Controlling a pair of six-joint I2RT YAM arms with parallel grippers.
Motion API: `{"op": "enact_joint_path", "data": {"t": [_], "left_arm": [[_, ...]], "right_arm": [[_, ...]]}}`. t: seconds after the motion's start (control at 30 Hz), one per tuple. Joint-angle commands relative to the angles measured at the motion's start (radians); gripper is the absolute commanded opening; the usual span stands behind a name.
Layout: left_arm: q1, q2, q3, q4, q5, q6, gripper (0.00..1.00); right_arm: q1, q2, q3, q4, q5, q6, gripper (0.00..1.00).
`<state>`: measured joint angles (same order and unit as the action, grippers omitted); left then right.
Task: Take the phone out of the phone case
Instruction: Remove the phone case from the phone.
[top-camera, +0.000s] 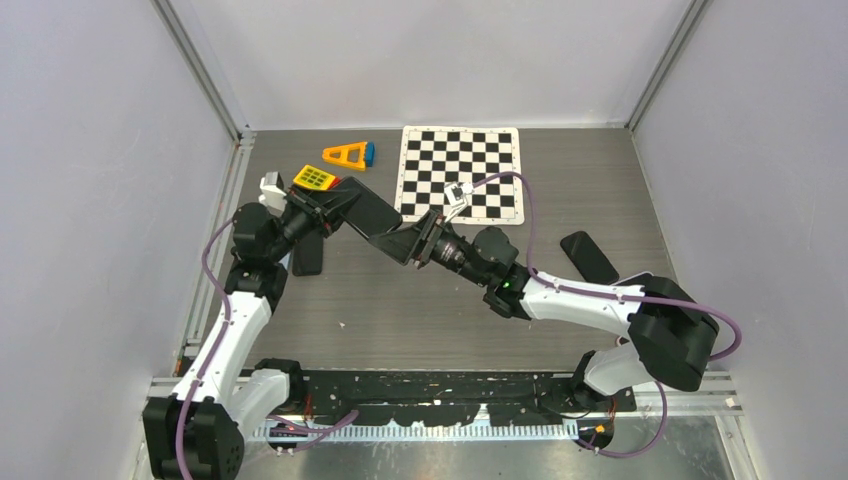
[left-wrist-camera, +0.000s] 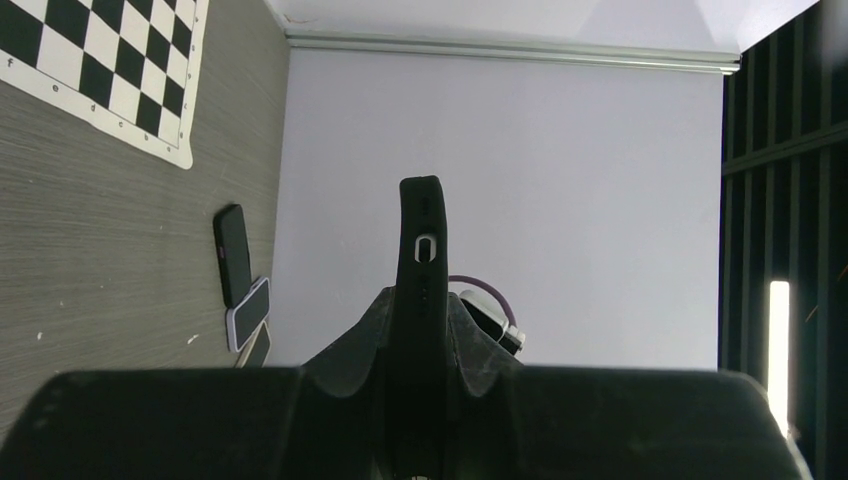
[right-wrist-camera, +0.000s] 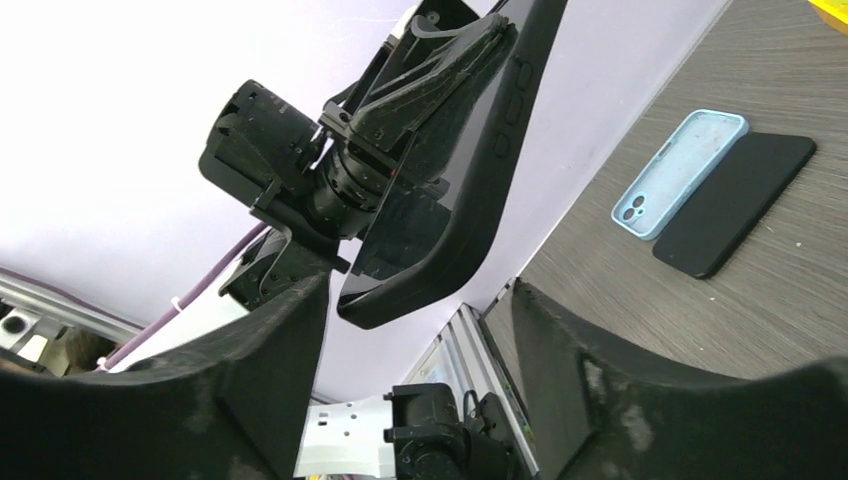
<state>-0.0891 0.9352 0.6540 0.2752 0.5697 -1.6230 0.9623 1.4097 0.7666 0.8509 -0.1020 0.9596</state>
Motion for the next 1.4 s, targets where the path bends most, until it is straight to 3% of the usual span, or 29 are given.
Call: {"op": "enact_joint_path", "data": {"t": [0.0,0.17,0.37,0.87,1.03,1.37], "left_arm": [[0.003,-0.024,0.053,0.076,0.035,-0.042,0.00],[0.004,0.000,0.047,0.098,0.069,-0.114,0.00],[0.004,-0.018,0.032,0.148,0.106,-0.245,0.00],[0.003,-0.044,0.117,-0.044,0.182,-0.196,0.00],[0.003,-0.030,0.150,-0.130,0.196,-0.127,0.00],[0.004,-0.024,0.159,-0.173,0.183,-0.111,0.00]], "right_arm": [[0.004,-0.004,0.080,-0.029,0.038,0.017,0.61],[0.003,0.018,0.094,-0.071,0.019,-0.017,0.25],[0.003,0.056,0.110,-0.174,-0.007,-0.190,0.02],[0.003,0.135,0.114,-0.334,0.040,-0.556,0.01],[0.004,0.131,0.183,-0.508,-0.010,-0.720,0.01],[0.003,0.131,0.184,-0.513,0.044,-0.749,0.01]]}}
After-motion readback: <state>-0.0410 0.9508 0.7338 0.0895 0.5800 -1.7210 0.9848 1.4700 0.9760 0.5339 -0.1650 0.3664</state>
